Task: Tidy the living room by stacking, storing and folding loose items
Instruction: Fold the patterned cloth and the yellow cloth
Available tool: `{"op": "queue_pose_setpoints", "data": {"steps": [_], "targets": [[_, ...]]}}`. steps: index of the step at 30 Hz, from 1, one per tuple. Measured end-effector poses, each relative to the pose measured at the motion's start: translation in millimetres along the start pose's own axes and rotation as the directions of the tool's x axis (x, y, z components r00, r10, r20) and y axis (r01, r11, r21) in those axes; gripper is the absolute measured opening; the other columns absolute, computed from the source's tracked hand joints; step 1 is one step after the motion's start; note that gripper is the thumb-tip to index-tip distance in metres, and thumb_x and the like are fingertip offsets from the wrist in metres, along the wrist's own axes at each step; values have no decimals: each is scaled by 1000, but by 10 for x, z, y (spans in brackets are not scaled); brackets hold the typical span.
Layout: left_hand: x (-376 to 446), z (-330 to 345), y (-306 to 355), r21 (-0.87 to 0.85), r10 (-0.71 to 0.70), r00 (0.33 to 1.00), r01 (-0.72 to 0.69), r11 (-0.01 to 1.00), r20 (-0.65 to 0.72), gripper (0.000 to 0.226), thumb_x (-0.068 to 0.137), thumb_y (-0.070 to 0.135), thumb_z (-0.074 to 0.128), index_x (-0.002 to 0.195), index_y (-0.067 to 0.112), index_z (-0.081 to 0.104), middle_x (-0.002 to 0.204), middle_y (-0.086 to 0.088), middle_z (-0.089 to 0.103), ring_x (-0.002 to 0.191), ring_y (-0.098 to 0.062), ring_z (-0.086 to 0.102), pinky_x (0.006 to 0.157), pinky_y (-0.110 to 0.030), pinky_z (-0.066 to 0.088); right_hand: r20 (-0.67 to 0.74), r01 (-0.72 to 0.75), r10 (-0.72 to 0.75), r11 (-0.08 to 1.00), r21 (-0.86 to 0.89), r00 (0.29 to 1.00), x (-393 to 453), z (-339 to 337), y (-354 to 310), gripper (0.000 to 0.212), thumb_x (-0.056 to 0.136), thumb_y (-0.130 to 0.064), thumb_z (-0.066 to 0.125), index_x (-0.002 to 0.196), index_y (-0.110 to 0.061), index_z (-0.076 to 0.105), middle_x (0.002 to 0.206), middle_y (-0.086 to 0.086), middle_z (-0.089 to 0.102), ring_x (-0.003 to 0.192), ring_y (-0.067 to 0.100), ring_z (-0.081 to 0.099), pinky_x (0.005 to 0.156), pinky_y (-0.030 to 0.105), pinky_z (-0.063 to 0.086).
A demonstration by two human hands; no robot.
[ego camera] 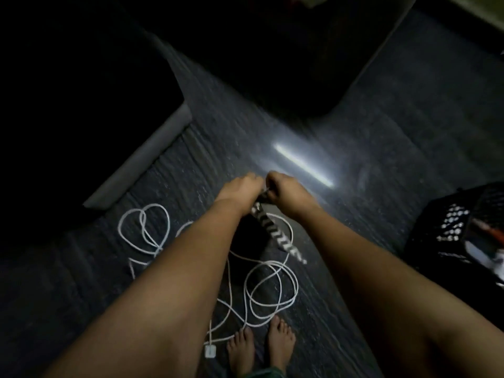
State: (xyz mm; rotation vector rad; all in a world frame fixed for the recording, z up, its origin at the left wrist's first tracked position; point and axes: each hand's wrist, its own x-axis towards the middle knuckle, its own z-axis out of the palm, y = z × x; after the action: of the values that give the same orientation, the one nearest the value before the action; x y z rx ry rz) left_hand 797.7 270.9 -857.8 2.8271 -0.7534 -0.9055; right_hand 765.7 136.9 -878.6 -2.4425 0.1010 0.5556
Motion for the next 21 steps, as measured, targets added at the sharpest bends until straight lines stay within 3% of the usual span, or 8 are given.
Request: {"op": "queue_pose_setpoints", "data": {"steps": [3, 6, 10, 15, 21], "targets": [[-528, -925, 67, 17, 2, 999, -1, 1000, -32, 43, 83, 17, 66, 121, 11, 46, 126, -14, 51, 114, -35, 54, 84, -42, 46, -68, 31, -30, 1000, 0, 997, -339, -735, -658, 9, 84, -22, 52, 84, -23, 43, 92, 11, 60, 85, 29, 55, 71, 37, 44], [-1107, -1861, 212, -75, -79, 993, 73, 994, -88, 33, 83, 15, 64, 112, 11, 48, 117, -14, 57, 107, -36, 57, 75, -38, 43, -132, 43, -42, 999, 8, 990, -769, -1537, -1332, 6, 84, -22, 54, 86, -20, 48, 90, 9, 62, 82, 27, 55, 67, 34, 41], [-1975, -2981, 501, -226, -142, 980, 109, 968, -136, 22, 84, 17, 62, 106, 13, 59, 111, -12, 63, 105, -31, 59, 83, -36, 49, -246, 95, -81, 994, 46, 966, -1527, -2534, -2162, 15, 79, -27, 59, 89, -18, 53, 83, 4, 63, 77, 25, 59, 65, 37, 46], [-2873, -3785, 912, -327, -169, 951, 78, 942, -258, 14, 84, 15, 62, 98, 15, 65, 104, -9, 66, 97, -26, 62, 80, -35, 51, -302, 161, -145, 987, 30, 942, -2346, -3180, -2691, 13, 81, -33, 63, 91, -28, 56, 83, -2, 64, 76, 21, 62, 63, 39, 53], [-3596, -4318, 1265, -252, -155, 896, 49, 966, -417, 13, 81, 15, 63, 94, 17, 63, 99, -6, 66, 93, -25, 62, 79, -36, 53, -373, 233, -241, 970, -66, 896, -2964, -3871, -2983, 14, 90, -35, 60, 99, -31, 69, 94, -2, 69, 85, 17, 63, 74, 35, 52]]}}
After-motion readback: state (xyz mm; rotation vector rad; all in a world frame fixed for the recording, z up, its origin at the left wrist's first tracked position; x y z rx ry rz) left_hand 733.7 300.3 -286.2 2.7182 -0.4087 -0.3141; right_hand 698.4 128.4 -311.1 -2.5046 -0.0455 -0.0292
